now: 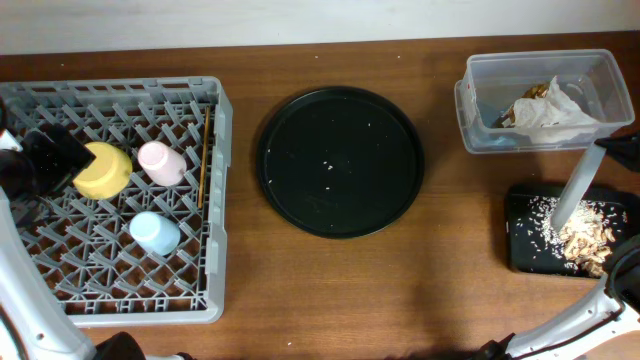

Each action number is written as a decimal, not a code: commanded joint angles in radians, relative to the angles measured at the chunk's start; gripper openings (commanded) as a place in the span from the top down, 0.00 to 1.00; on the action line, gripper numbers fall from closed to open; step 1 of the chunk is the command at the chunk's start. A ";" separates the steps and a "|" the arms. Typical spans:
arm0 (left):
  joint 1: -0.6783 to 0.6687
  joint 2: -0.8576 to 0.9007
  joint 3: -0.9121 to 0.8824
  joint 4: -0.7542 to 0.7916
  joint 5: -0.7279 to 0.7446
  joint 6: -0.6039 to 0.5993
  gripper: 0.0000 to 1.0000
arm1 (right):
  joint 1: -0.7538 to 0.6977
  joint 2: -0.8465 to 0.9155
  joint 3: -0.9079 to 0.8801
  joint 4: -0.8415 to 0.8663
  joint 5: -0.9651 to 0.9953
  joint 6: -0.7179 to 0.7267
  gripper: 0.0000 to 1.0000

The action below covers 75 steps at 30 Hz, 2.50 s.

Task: Sort waste into correct bins and load items into the dishwasher rack
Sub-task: 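Tilt the plate over the black bin to dump the food scraps, then carry the empty plate left and stand it upright in the rack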

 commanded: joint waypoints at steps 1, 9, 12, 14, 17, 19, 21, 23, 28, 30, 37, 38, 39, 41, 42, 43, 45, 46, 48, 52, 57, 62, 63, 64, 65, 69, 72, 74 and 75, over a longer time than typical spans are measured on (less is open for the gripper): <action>0.007 0.006 -0.001 0.002 0.003 -0.010 0.00 | -0.028 -0.012 -0.009 -0.012 -0.037 -0.018 0.96; 0.007 0.006 -0.001 0.002 0.003 -0.010 0.00 | -0.064 -0.005 -0.011 -0.012 -0.004 -0.049 0.96; 0.007 0.006 -0.001 0.002 0.003 -0.010 0.00 | -0.062 -0.013 -0.013 0.028 0.010 -0.066 0.96; 0.007 0.006 -0.001 0.002 0.003 -0.010 0.00 | -0.062 -0.010 -0.016 -0.012 -0.024 -0.057 0.96; 0.007 0.006 -0.001 0.002 0.003 -0.010 0.00 | -0.051 -0.032 -0.018 -0.012 -0.128 -0.107 0.96; 0.007 0.006 -0.001 0.002 0.003 -0.010 0.00 | -0.042 -0.045 -0.018 -0.012 -0.160 -0.106 0.96; 0.007 0.006 -0.001 0.002 0.003 -0.010 0.00 | -0.032 -0.072 -0.018 -0.012 -0.163 -0.106 0.96; 0.007 0.006 -0.001 0.002 0.003 -0.010 0.00 | -0.006 -0.108 -0.018 -0.012 -0.162 -0.107 0.96; 0.007 0.006 -0.001 0.002 0.003 -0.010 0.00 | 0.127 -0.218 -0.017 0.027 -0.042 -0.127 0.96; 0.007 0.006 -0.001 0.002 0.003 -0.010 0.00 | 0.199 -0.252 -0.017 0.058 0.038 -0.108 0.96; 0.007 0.006 -0.001 0.002 0.003 -0.010 0.00 | 0.677 -0.296 -0.018 0.171 0.534 0.055 0.96; 0.007 0.006 -0.001 0.002 0.003 -0.010 0.00 | 0.769 -0.291 -0.018 0.190 0.637 0.109 0.96; 0.007 0.006 -0.001 0.002 0.003 -0.010 0.00 | 0.820 -0.289 -0.018 0.203 0.692 0.135 0.96; 0.007 0.006 -0.001 0.002 0.003 -0.010 0.00 | 0.973 -0.276 -0.018 0.247 0.824 0.196 0.96; 0.007 0.006 -0.001 0.002 0.003 -0.010 0.00 | 1.052 -0.267 -0.018 0.277 0.872 0.215 0.96; 0.007 0.006 -0.001 0.002 0.003 -0.010 0.00 | 1.140 -0.252 -0.018 0.316 0.915 0.232 0.96; 0.007 0.006 -0.001 0.002 0.003 -0.010 0.00 | 1.259 -0.225 -0.018 0.391 0.937 0.257 0.96; 0.007 0.006 -0.001 0.002 0.003 -0.010 0.00 | 1.317 -0.211 -0.018 0.439 0.932 0.302 0.96; 0.007 0.006 -0.001 0.002 0.003 -0.010 0.00 | 1.416 -0.197 -0.018 0.568 0.885 0.376 0.96; 0.007 0.006 -0.001 0.002 0.003 -0.010 0.00 | 1.535 -0.196 -0.018 0.824 0.770 0.539 0.96; 0.007 0.006 -0.001 0.002 0.003 -0.010 0.00 | 1.575 -0.124 -0.018 1.101 0.510 0.760 0.96; 0.007 0.006 -0.001 0.002 0.003 -0.010 0.00 | 1.580 0.011 -0.018 1.382 0.335 0.890 0.96; 0.007 0.006 -0.001 0.002 0.003 -0.010 0.00 | 1.580 0.037 -0.018 1.452 0.290 0.912 0.96; 0.007 0.006 -0.001 0.002 0.003 -0.010 0.00 | 1.580 0.056 -0.018 1.506 0.261 0.935 0.96; 0.007 0.006 -0.001 0.002 0.003 -0.010 0.00 | 1.581 0.084 -0.018 1.563 0.241 0.982 0.96; 0.007 0.006 -0.001 0.002 0.003 -0.010 0.00 | 1.582 0.155 -0.018 1.624 0.227 1.055 0.96; 0.007 0.006 -0.001 0.002 0.003 -0.010 0.00 | 1.580 0.172 -0.021 1.599 0.278 1.053 0.96; 0.007 0.006 -0.001 0.002 0.003 -0.010 0.00 | 1.582 0.172 -0.021 1.571 0.329 1.036 0.96; 0.007 0.006 -0.001 0.002 0.003 -0.010 0.00 | 1.582 0.172 -0.021 1.567 0.346 1.028 0.96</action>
